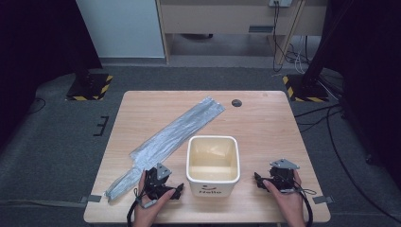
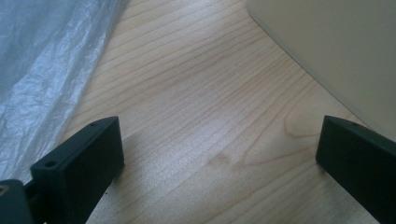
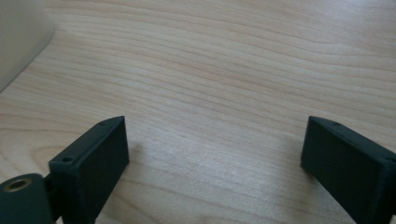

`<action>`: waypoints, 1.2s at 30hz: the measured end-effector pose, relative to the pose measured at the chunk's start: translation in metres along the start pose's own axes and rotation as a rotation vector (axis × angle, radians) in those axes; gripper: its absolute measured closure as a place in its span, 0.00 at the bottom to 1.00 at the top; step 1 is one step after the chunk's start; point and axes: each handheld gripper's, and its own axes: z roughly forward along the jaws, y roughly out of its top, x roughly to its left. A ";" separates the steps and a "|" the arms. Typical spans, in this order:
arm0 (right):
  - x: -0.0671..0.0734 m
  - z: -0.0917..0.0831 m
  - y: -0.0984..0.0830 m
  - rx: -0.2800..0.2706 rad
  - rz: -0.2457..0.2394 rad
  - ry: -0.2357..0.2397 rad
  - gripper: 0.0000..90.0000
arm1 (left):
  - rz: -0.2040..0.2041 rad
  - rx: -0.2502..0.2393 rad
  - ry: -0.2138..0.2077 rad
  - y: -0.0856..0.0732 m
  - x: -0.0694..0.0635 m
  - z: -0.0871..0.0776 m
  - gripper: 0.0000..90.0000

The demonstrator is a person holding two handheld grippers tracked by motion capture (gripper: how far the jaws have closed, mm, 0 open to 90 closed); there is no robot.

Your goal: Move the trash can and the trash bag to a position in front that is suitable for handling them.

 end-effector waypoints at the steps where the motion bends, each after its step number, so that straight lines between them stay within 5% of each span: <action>1: 0.002 -0.002 0.000 -0.005 -0.019 0.011 0.08 | 0.000 -0.007 -0.004 -0.001 -0.001 -0.001 0.02; 5: 0.012 -0.015 -0.001 -0.041 -0.072 0.032 0.11 | 0.008 -0.030 -0.012 -0.005 -0.004 -0.009 0.04; 10: 0.038 -0.038 -0.007 -0.126 -0.181 0.112 0.13 | 0.056 -0.111 -0.050 -0.003 -0.018 -0.026 0.04; 16: 0.063 -0.051 -0.011 -0.181 -0.295 0.208 0.13 | 0.090 -0.199 -0.151 0.002 -0.043 -0.031 0.06; 22: 0.074 -0.051 -0.008 -0.206 -0.307 0.284 0.18 | 0.106 -0.242 -0.227 0.008 -0.060 -0.030 0.21; 29: 0.080 -0.050 0.001 -0.264 -0.324 0.361 0.42 | 0.109 -0.256 -0.181 0.018 -0.066 -0.018 0.42; 36: 0.071 -0.044 0.010 -0.257 -0.317 0.359 0.52 | 0.128 -0.259 -0.150 0.031 -0.068 -0.005 0.42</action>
